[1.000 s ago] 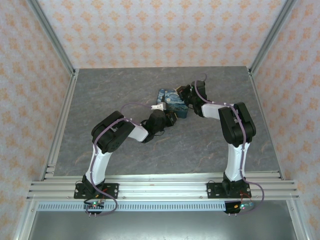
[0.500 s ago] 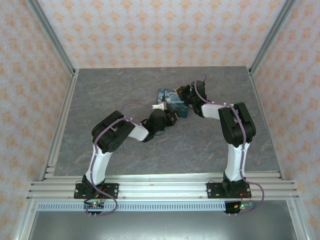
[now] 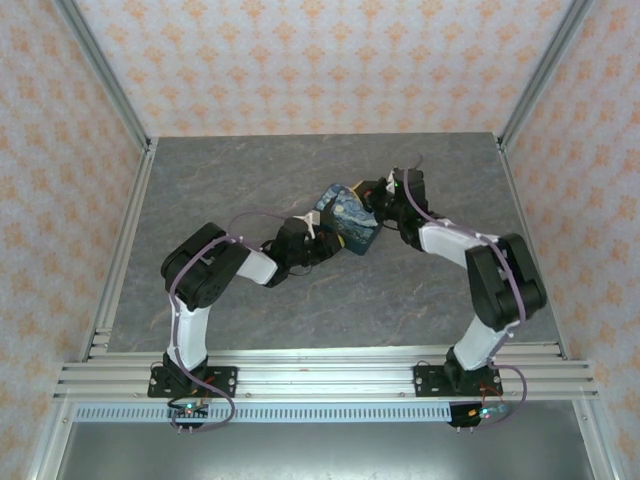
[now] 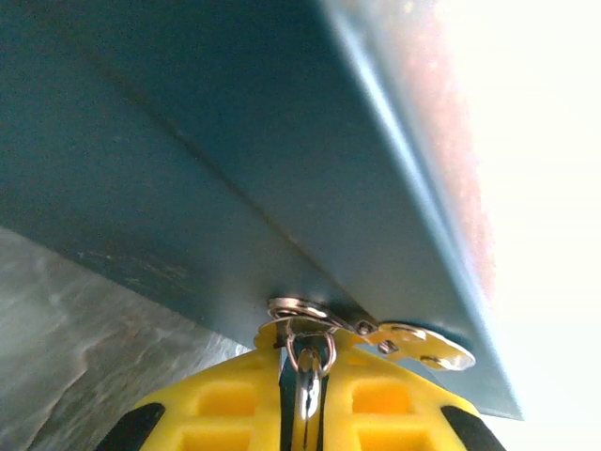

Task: Unlock a padlock with a key

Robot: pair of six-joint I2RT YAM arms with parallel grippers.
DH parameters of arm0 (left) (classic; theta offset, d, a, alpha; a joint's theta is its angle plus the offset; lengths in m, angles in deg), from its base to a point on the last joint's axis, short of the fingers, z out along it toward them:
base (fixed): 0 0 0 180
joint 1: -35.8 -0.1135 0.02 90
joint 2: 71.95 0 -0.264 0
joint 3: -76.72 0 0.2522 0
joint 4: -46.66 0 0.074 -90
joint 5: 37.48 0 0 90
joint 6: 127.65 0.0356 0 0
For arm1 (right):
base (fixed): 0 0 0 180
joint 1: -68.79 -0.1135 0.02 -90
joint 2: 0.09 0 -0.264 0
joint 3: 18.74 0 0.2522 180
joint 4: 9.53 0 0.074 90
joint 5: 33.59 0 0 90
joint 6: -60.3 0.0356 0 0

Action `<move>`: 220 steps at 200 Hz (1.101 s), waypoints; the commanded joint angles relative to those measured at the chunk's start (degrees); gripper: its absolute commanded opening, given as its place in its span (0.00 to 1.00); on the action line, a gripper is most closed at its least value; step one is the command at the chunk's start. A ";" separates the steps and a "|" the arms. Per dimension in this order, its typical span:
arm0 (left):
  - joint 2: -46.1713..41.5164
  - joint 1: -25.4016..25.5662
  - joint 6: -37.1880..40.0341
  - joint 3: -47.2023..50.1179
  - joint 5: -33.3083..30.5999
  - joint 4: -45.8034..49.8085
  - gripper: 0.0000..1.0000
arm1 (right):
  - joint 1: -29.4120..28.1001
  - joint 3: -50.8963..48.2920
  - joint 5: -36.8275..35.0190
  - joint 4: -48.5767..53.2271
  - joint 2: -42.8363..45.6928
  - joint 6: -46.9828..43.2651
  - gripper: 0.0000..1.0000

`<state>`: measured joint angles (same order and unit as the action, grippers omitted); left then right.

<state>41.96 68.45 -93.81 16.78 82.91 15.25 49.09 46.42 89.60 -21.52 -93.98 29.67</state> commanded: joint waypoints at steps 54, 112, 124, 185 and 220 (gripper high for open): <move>-6.04 -1.77 -6.24 -0.38 9.66 7.36 0.00 | -4.19 -21.70 1.73 -6.59 15.66 3.71 0.00; -7.21 -1.87 -11.34 -3.13 11.43 8.51 0.00 | -7.13 -32.78 -1.96 -6.98 25.69 6.43 0.00; -7.27 -1.87 -12.33 -3.18 11.36 7.66 0.00 | -7.60 -34.26 -2.63 -7.16 27.48 6.74 0.00; -9.45 -1.71 -15.28 -1.65 8.93 5.92 0.00 | -8.62 -38.37 -7.87 -13.37 26.99 9.99 0.00; -9.36 -1.46 -19.41 -0.83 7.67 2.22 0.00 | -9.48 -37.27 -9.91 -18.48 22.48 11.28 0.00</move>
<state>34.68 66.83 -109.07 15.19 92.02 22.82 40.45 8.50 82.96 -33.46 -68.52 39.31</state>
